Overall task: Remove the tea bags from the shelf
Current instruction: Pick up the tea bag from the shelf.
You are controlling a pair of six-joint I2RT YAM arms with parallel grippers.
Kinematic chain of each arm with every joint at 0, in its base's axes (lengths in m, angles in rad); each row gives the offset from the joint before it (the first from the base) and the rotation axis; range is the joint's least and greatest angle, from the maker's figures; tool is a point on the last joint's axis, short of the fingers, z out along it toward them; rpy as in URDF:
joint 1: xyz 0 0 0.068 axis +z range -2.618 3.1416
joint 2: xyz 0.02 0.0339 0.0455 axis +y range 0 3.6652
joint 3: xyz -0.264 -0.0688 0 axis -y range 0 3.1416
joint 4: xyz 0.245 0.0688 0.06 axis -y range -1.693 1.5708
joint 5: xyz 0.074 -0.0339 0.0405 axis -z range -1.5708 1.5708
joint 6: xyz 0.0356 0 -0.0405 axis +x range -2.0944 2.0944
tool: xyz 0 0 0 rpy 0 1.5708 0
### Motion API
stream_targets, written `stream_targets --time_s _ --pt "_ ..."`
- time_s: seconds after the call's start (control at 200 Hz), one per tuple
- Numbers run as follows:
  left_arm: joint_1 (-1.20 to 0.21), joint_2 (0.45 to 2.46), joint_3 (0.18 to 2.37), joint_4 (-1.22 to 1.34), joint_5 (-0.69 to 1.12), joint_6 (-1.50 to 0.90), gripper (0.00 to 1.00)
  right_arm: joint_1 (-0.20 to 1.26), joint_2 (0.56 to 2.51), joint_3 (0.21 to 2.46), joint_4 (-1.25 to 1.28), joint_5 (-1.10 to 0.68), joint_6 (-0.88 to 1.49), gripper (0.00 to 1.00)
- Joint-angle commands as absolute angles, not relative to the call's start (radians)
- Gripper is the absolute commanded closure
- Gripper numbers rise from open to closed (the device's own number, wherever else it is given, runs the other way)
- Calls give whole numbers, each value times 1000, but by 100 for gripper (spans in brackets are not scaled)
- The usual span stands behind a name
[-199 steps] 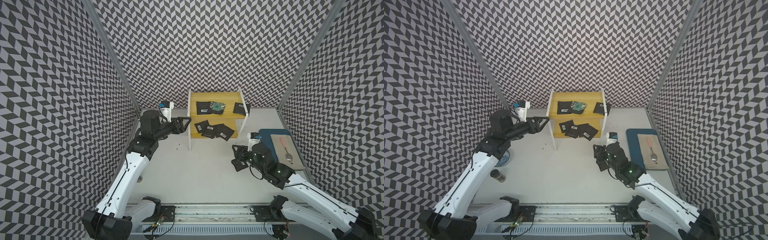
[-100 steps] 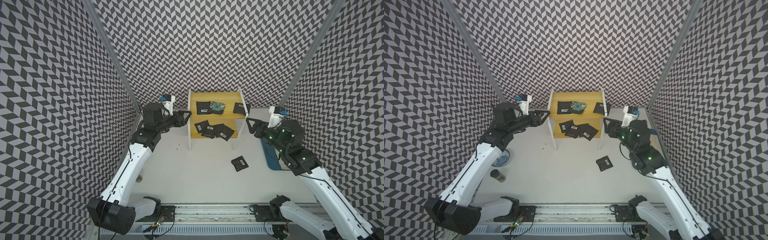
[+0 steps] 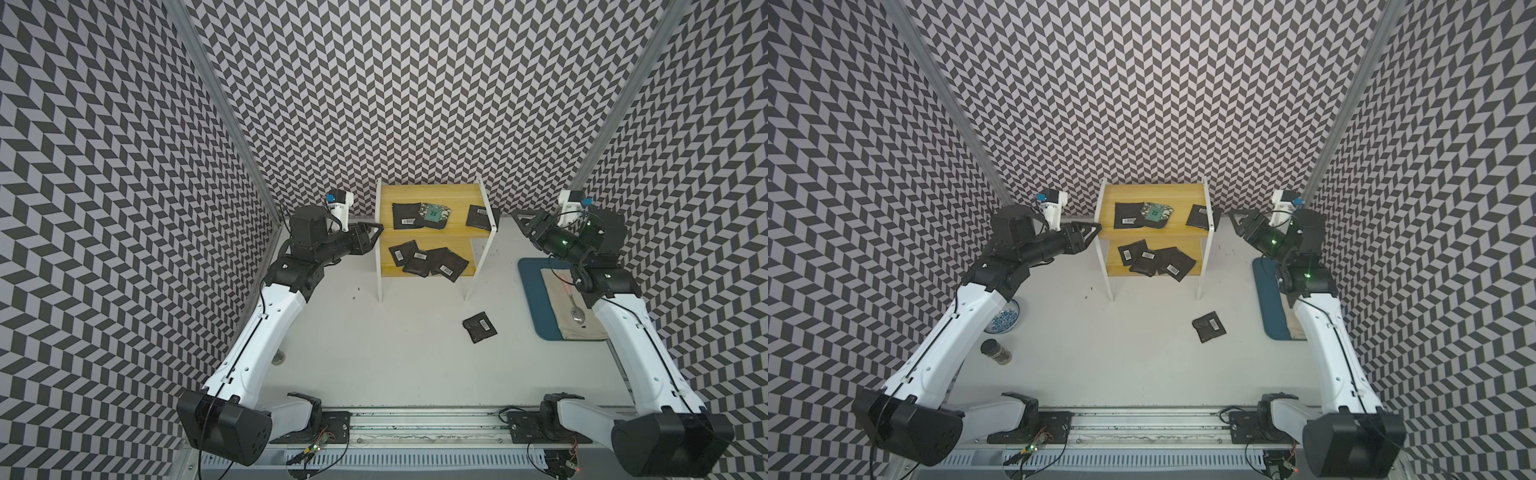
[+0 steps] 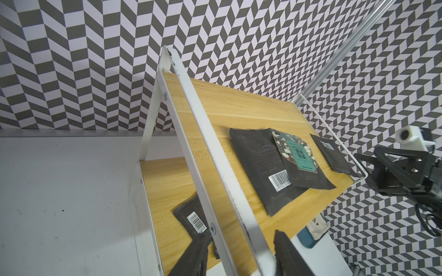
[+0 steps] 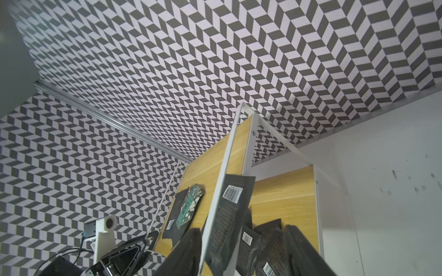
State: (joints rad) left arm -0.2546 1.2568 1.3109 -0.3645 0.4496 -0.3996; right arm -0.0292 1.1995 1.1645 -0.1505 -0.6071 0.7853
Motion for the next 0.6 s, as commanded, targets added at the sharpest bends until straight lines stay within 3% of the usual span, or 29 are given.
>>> stream_targets --time_s 0.0,0.095,0.345,0.351,0.356,0.376,0.596 --pt "-250 1235 1304 -369 443 -376 53 -36 1209 1155 36 -746 898 40" --pt "-250 1233 1302 -367 443 -376 53 -38 1232 1158 51 -766 932 35" --pt "-248 1232 1293 -361 444 -377 53 -35 1290 1125 172 -795 967 35" --pt "-248 1232 1292 -361 445 -377 53 -35 1291 1125 172 -802 982 35" --pt "-248 1233 1292 -361 445 -377 53 -35 1294 1125 173 -805 1024 42" --pt "-248 1232 1291 -360 446 -379 53 -35 1299 1127 175 -810 1038 44" --pt "-248 1228 1283 -347 458 -388 53 -30 1344 1140 182 -825 1068 44"
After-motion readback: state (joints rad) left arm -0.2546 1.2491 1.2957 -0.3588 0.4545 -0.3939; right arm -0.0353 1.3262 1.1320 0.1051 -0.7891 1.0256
